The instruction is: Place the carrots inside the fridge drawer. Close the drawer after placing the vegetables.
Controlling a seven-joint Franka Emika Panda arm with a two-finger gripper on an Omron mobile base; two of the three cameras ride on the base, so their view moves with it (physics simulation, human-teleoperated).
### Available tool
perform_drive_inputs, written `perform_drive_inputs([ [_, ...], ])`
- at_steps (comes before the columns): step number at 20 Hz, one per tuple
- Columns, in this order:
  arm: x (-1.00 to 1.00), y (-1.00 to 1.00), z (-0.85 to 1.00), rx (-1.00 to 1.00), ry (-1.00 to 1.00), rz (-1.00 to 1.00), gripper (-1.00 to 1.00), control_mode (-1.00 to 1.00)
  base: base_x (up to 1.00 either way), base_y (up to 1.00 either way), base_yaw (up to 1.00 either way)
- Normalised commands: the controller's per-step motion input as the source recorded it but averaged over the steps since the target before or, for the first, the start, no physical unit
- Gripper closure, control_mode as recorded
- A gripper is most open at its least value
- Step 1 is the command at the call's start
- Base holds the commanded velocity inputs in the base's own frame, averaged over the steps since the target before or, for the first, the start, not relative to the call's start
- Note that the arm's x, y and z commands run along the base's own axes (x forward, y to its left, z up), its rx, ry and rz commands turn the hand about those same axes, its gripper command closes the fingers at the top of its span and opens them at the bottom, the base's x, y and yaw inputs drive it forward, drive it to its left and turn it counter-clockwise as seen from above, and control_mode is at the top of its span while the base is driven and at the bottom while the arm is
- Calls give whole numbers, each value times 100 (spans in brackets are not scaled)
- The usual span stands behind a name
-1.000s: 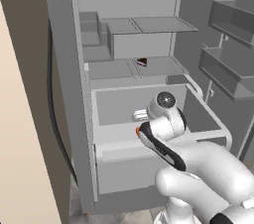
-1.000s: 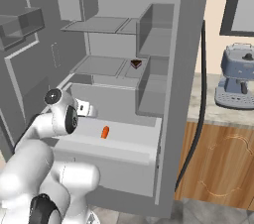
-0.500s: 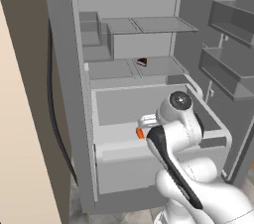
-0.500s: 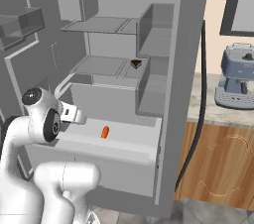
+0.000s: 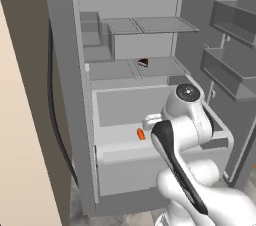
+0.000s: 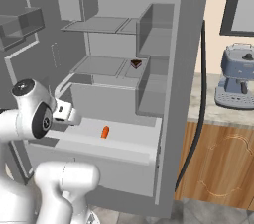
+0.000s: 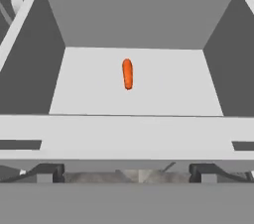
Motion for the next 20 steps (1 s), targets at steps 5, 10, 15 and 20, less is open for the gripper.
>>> perform_drive_inputs([
  [5,-17,0,-3,-1,-6,0,-100,100,-59,0,-2],
  [10,0,0,0,0,0,0,-100,100,-100,-5,-18],
  [15,0,0,0,0,0,0,-100,100,-73,-49,-45],
  [20,0,0,0,0,0,0,-100,100,-18,-95,-54],
])
